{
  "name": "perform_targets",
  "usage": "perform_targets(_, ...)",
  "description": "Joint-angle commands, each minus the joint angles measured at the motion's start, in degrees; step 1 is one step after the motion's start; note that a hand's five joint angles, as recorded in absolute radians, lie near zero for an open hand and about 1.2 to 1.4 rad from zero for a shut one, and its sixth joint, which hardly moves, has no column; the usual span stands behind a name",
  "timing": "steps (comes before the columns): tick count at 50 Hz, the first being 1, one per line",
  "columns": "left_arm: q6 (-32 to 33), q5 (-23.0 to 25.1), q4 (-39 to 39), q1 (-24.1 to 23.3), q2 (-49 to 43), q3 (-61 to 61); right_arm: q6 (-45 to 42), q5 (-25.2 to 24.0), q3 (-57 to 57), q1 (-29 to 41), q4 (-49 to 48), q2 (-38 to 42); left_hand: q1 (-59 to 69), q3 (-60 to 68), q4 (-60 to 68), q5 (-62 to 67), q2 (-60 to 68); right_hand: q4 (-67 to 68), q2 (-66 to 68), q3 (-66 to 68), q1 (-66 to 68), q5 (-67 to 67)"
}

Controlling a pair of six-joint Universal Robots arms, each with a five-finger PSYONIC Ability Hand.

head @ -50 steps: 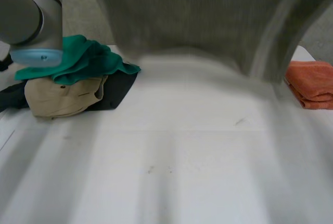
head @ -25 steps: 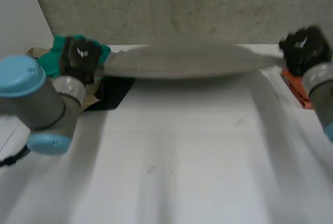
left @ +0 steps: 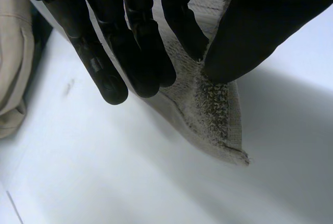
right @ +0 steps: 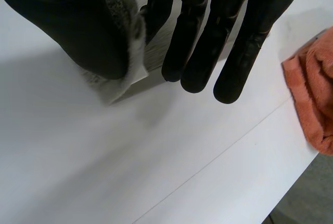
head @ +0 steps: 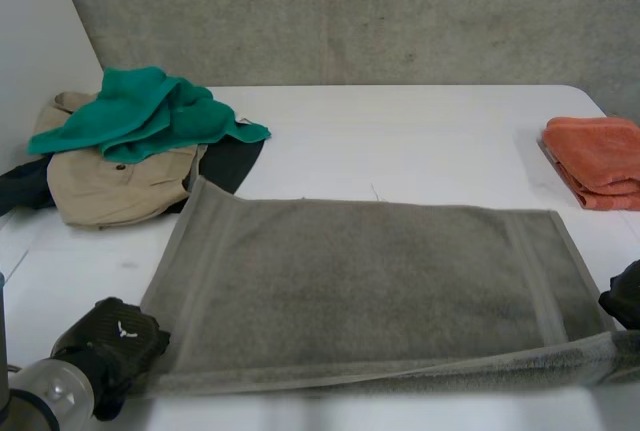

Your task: Fold the laundry.

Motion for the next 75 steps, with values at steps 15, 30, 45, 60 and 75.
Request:
perform_targets(15,-1.1,0.0,31.3,-5.0,-25.6,25.7,13.7,9.2,-13.3,12.7,-33.4,22.2,14.8,11.5,11.1,13.2,11.3,11.7,12.7,12.0,22.9,13.0)
perform_targets(30,-0.2,-0.1,35.1,-5.9,-46.2,46.7,14.7,16.3,-26.0,18.8,-40.3,36.3,-38.1,-41.5,-41.9,-39.7,-41.7,-58.3,-57.3,-58.0,-47.1,-57.0)
perform_targets(45,-3.0,-0.4,40.2,-7.7,-33.9,39.2,32.1,11.0,-18.8,20.1,-39.6,22.3,-55.2,-58.5,-58.9,-56.8,-58.7,-58.3,-57.3,-58.0,-47.1,-57.0)
perform_targets(60,-16.7,0.3,40.7,-7.5,-21.8,22.5,33.1,-4.6,-2.9,5.2,-26.8,12.1,-55.2,-58.5,-58.9,-56.8,-58.7,-51.0,-50.0,-50.7,-39.8,-49.7)
perform_targets(75,-16.8,0.3,40.7,-7.2,-22.4,21.8,32.4,-7.7,-0.9,0.1,-35.0,22.5,-55.2,-58.5,-58.9,-56.8,-58.7,-26.6,-25.6,-26.3,-15.4,-25.4)
